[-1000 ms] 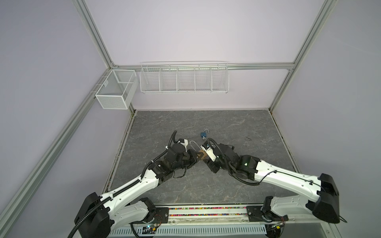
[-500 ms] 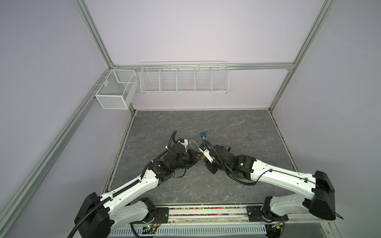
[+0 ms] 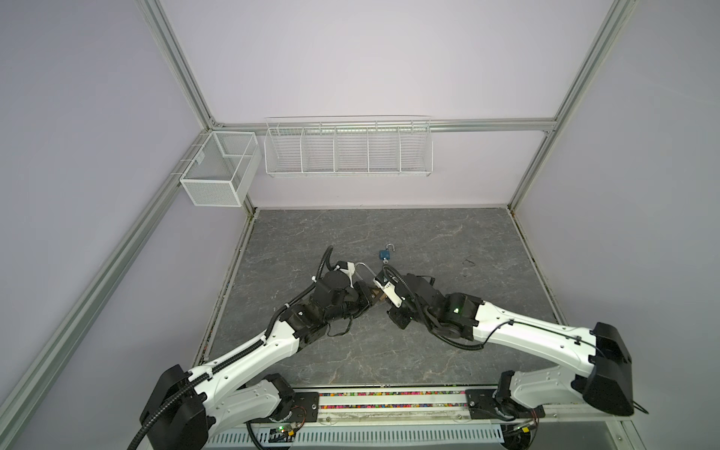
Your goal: Unlock with the key
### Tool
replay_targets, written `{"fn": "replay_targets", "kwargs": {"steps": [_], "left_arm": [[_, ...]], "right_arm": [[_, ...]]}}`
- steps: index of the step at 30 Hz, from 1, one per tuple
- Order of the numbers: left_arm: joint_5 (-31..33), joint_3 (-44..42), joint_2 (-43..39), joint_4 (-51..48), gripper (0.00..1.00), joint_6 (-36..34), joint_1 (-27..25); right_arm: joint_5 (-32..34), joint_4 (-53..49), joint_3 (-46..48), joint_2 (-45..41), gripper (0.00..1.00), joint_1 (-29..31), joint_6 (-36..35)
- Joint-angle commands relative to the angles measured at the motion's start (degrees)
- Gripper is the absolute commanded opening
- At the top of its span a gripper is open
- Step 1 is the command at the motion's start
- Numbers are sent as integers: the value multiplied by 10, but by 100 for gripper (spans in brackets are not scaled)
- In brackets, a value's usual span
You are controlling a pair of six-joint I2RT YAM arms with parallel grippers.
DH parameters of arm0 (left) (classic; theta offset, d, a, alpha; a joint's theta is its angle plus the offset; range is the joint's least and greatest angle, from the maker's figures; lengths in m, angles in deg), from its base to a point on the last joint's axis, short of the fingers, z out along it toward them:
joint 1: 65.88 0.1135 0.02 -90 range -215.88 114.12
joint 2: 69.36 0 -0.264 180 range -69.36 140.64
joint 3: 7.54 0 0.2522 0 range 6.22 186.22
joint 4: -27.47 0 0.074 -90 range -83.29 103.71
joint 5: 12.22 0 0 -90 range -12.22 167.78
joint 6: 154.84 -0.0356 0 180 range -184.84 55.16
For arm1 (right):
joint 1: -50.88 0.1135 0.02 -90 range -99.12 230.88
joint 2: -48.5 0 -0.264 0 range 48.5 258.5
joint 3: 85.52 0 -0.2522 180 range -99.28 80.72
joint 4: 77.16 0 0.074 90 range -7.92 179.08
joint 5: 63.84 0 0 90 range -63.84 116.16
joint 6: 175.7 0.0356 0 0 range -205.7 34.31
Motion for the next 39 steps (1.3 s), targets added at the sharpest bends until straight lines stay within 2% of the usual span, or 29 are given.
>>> {"fn": "replay_targets", "kwargs": {"steps": [1, 2, 4, 8, 10, 13, 18, 19, 22, 24, 29, 35, 39], "left_arm": [[5, 3, -30, 96, 0, -24, -2], [6, -1, -32, 105, 0, -37, -2], [10, -13, -40, 115, 0, -57, -1], [9, -42, -57, 130, 0, -97, 12], [-3, -57, -72, 127, 0, -141, 23], [-23, -69, -91, 98, 0, -225, 25], [-130, -106, -104, 124, 0, -342, 25], [-155, -118, -106, 144, 0, -355, 24], [-199, -134, -111, 172, 0, -377, 24], [-196, -128, -113, 149, 0, -398, 24], [-166, -95, -114, 74, 0, -438, 19], [-112, -78, -112, 49, 0, -446, 4], [-94, -75, -106, 53, 0, -446, -3]], "right_arm": [[-56, 29, 2, -18, 7, 3, 6], [-63, 35, 5, -21, 9, 2, 9], [-71, 41, 7, -26, 36, 3, 16], [-58, 40, 31, -54, 54, 0, 31], [-64, 52, 62, -90, 62, -8, 47], [-115, 80, 110, -144, 68, -42, 74], [-305, 146, 134, -182, 69, -144, 109], [-349, 170, 136, -182, 70, -163, 118], [-424, 229, 129, -164, 73, -202, 149], [-435, 234, 109, -137, 74, -214, 158], [-483, 262, 62, -53, 68, -215, 184], [-465, 267, 42, -11, 57, -195, 196], [-434, 230, 15, 8, 49, -178, 185]]}}
